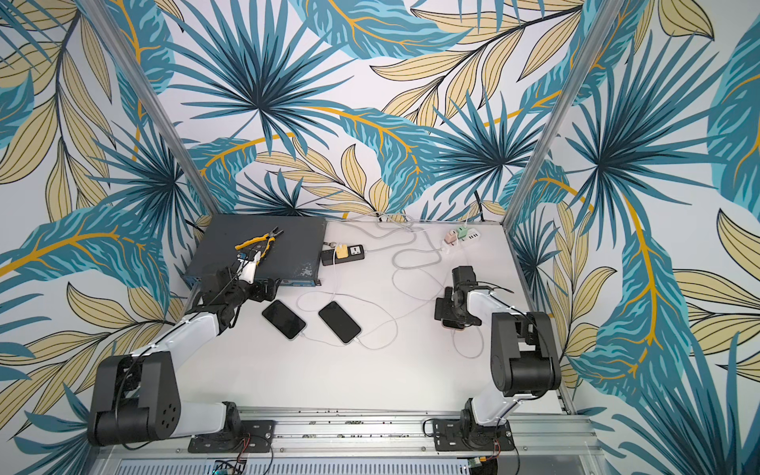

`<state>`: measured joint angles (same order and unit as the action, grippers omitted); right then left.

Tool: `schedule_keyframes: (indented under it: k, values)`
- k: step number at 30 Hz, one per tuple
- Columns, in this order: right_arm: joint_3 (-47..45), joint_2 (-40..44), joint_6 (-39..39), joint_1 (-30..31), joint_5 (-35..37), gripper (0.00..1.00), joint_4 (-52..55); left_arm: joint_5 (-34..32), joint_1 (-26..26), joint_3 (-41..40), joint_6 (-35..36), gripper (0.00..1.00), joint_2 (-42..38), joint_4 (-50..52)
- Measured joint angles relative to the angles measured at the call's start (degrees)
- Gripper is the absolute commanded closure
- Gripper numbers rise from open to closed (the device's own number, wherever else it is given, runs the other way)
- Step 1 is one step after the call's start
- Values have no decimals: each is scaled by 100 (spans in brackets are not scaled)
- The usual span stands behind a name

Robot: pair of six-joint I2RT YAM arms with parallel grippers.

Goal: Unplug the charging cable from the phone
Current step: Pick up the phone at the center of the board.

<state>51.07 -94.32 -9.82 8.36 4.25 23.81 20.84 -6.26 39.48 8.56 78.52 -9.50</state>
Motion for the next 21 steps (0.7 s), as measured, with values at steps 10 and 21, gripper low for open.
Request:
schedule_keyframes:
  k: [10, 21]
  values:
    - [50, -42, 42, 44, 129, 28, -42, 46, -55, 0, 2, 0, -7, 2]
    - [162, 444, 50, 59, -382, 35, -92, 345, -144, 22, 2, 0, -13, 20]
